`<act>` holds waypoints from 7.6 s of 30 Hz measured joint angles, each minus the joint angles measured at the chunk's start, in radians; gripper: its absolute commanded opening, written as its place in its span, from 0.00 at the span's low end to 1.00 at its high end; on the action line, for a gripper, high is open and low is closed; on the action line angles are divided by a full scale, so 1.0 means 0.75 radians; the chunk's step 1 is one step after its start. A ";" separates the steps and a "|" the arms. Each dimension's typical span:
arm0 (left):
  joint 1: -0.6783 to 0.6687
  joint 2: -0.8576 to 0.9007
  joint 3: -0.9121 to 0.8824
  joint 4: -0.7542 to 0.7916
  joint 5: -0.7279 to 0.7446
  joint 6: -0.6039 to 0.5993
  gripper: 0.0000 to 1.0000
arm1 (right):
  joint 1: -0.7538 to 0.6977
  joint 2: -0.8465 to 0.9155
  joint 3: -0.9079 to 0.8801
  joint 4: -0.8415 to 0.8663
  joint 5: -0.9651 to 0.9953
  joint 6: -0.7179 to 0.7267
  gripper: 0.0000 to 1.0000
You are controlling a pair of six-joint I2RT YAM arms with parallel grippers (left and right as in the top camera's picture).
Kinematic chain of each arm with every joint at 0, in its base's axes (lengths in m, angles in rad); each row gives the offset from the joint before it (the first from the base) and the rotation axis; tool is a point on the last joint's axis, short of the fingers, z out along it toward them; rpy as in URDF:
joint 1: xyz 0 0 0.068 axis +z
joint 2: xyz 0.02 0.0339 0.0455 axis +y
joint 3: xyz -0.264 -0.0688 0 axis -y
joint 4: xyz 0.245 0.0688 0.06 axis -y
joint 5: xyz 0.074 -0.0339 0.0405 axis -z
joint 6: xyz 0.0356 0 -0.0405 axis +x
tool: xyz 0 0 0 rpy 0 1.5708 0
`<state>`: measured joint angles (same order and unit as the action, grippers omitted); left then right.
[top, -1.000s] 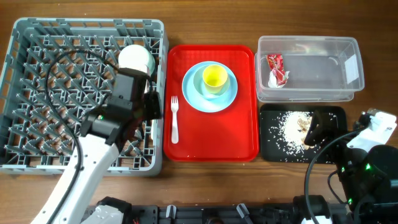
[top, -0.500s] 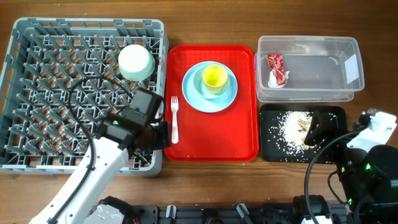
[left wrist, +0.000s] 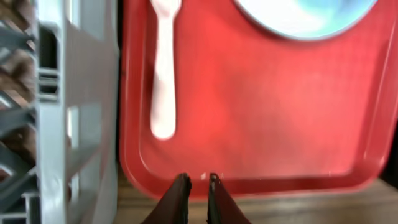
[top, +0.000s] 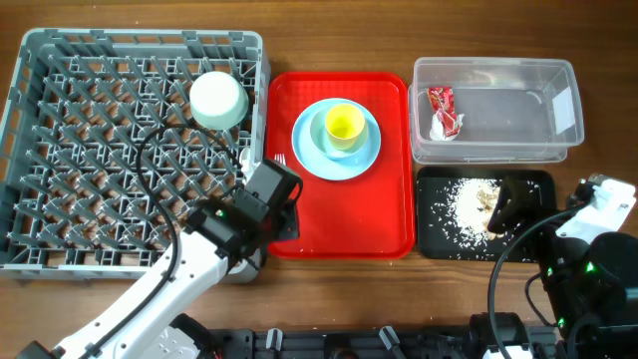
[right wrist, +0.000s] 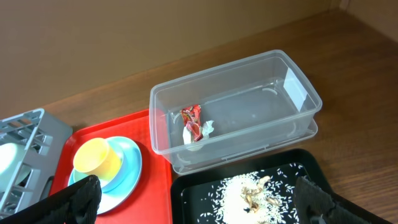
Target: Sort waste into correct bins and load items into the dishwasher rack
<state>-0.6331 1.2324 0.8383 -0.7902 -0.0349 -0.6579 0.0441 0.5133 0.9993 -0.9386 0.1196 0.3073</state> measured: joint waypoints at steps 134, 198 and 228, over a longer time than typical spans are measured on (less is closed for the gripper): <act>-0.156 0.672 0.043 0.416 -0.758 0.156 0.12 | 0.000 0.000 0.000 0.000 0.000 0.000 1.00; -0.149 0.450 0.091 0.311 -0.701 -0.002 0.04 | 0.000 0.000 0.000 0.000 0.000 0.000 1.00; 0.210 0.306 0.155 0.155 -0.674 0.470 0.27 | 0.000 0.000 0.000 0.000 0.000 0.000 1.00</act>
<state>-0.4755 1.4620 0.9546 -0.6743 -0.5407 -0.3050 0.0441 0.5133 0.9993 -0.9386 0.1196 0.3073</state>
